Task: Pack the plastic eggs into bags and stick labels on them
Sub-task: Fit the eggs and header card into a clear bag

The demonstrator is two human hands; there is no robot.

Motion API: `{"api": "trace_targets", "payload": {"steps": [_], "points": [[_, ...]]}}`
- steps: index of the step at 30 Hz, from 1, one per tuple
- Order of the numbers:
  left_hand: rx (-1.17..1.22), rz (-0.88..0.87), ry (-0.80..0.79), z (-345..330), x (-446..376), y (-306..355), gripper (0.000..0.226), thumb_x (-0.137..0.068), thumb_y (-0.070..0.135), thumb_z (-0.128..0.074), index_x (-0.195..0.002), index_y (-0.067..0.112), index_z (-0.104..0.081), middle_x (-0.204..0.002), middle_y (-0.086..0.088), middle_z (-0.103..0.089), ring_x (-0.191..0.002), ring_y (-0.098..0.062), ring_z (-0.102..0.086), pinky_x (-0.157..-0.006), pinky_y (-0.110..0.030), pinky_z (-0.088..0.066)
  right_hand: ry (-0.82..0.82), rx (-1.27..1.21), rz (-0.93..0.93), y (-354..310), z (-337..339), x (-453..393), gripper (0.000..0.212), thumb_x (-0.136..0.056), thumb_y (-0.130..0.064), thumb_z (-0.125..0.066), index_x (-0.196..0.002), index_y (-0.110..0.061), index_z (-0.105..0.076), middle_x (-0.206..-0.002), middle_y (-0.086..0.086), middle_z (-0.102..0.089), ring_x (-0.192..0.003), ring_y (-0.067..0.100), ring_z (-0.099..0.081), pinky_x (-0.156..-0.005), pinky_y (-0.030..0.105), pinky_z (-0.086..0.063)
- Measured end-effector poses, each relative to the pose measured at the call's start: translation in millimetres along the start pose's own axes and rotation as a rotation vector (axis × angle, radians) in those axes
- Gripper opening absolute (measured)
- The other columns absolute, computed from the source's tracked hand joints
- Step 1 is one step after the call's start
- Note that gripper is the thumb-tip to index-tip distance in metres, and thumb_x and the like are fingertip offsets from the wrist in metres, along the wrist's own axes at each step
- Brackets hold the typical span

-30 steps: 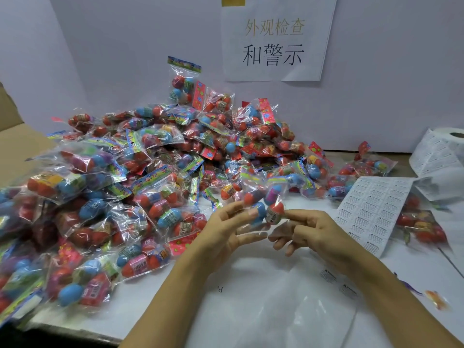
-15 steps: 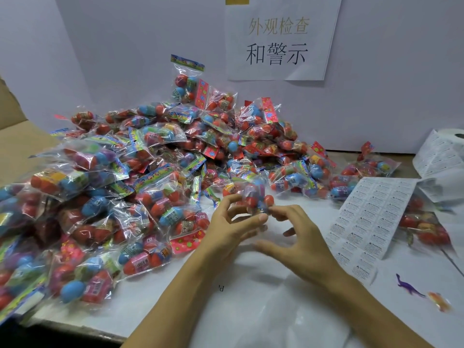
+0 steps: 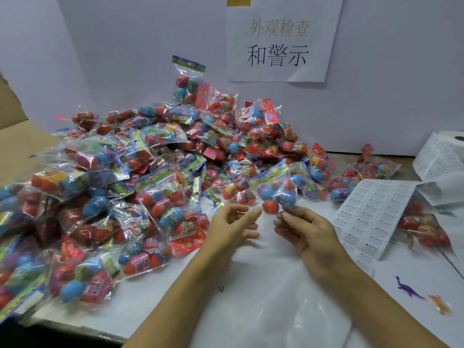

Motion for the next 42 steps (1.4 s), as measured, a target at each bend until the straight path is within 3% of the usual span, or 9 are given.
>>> {"api": "trace_targets", "payload": {"steps": [4, 8, 13, 18, 22, 25, 33, 38, 42], "points": [[0.141, 0.063, -0.214, -23, 6, -3, 0.041, -0.076, 0.017, -0.088, -0.110, 0.004, -0.069, -0.096, -0.016, -0.077, -0.087, -0.027, -0.076, -0.073, -0.034, -0.062, -0.135, -0.006, -0.024, 1, -12, 4, 0.019, -0.074, -0.002, -0.068, -0.092, -0.001, -0.074, -0.085, 0.018, -0.074, -0.077, 0.024, -0.075, -0.069, 0.028, -0.061], [0.111, -0.038, -0.143, -11, 2, 6, 0.049, -0.066, 0.003, -0.086, -0.111, 0.002, -0.064, -0.090, -0.015, -0.074, -0.081, -0.027, -0.076, -0.071, -0.034, -0.061, -0.097, 0.321, 0.056, -4, -7, 4, 0.012, -0.087, 0.004, -0.067, -0.096, -0.003, -0.072, -0.085, 0.015, -0.076, -0.078, 0.024, -0.075, -0.065, 0.026, -0.059], [-0.008, -0.123, -0.174, -9, 2, 10, 0.060, -0.067, 0.001, -0.089, -0.118, 0.019, -0.063, -0.086, -0.008, -0.076, -0.080, -0.028, -0.075, -0.074, -0.033, -0.060, -0.082, 0.540, 0.072, -11, -3, 4, 0.037, -0.070, -0.035, -0.082, -0.098, -0.012, -0.076, -0.084, 0.014, -0.076, -0.073, 0.020, -0.073, -0.062, 0.026, -0.057], [-0.020, -0.089, -0.228, -12, 3, 10, 0.072, -0.062, 0.002, -0.089, -0.123, 0.027, -0.059, -0.085, -0.006, -0.075, -0.078, -0.024, -0.074, -0.079, -0.033, -0.060, -0.101, 0.479, 0.054, -16, -2, 2, 0.021, -0.079, -0.003, -0.080, -0.099, 0.000, -0.075, -0.080, 0.020, -0.075, -0.066, 0.026, -0.073, -0.060, 0.028, -0.059], [0.088, -0.059, -0.272, -8, 2, 16, 0.072, -0.064, -0.006, -0.084, -0.127, 0.020, -0.061, -0.085, -0.008, -0.072, -0.083, -0.030, -0.073, -0.085, -0.039, -0.061, -0.175, 0.397, -0.035, -23, -6, 3, 0.046, -0.071, -0.011, -0.080, -0.114, -0.013, -0.065, -0.089, 0.027, -0.075, -0.078, 0.035, -0.076, -0.061, 0.030, -0.060], [0.115, -0.035, -0.298, -8, 3, 16, 0.069, -0.069, -0.010, -0.080, -0.129, 0.015, -0.059, -0.087, -0.010, -0.069, -0.085, -0.031, -0.074, -0.084, -0.038, -0.061, -0.250, 0.398, -0.069, -26, -7, 4, 0.042, -0.076, -0.009, -0.071, -0.115, -0.022, -0.061, -0.096, 0.025, -0.076, -0.086, 0.035, -0.077, -0.062, 0.029, -0.061], [0.146, 0.005, -0.381, -9, 8, 19, 0.052, -0.083, -0.019, -0.068, -0.126, 0.008, -0.059, -0.087, -0.006, -0.076, -0.087, -0.028, -0.076, -0.080, -0.033, -0.061, -0.458, 0.414, -0.132, -27, -10, 11, 0.043, -0.090, 0.002, -0.062, -0.132, -0.009, -0.058, -0.114, 0.025, -0.072, -0.105, 0.040, -0.072, -0.078, 0.033, -0.061], [0.130, -0.002, -0.349, -10, 7, 18, 0.044, -0.075, -0.016, -0.073, -0.109, 0.012, -0.074, -0.101, -0.016, -0.076, -0.092, -0.030, -0.075, -0.080, -0.034, -0.062, -0.366, 0.476, -0.013, -25, -14, 8, 0.038, -0.089, -0.006, -0.072, -0.126, -0.010, -0.064, -0.104, 0.019, -0.076, -0.094, 0.037, -0.075, -0.070, 0.030, -0.061], [0.076, -0.003, -0.326, -7, 6, 16, 0.050, -0.082, -0.022, -0.068, -0.121, 0.010, -0.065, -0.098, -0.010, -0.076, -0.087, -0.027, -0.075, -0.077, -0.032, -0.061, -0.399, 0.513, -0.074, -19, -12, 8, 0.042, -0.098, 0.014, -0.042, -0.122, -0.011, -0.065, -0.105, 0.019, -0.076, -0.095, 0.037, -0.075, -0.068, 0.030, -0.061]]}}
Point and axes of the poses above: each hand's wrist, its own x-axis away from the middle knuckle, its own z-axis out of the back of the hand, y = z × x, the point moved 8 cm from there along -x, towards the middle knuckle
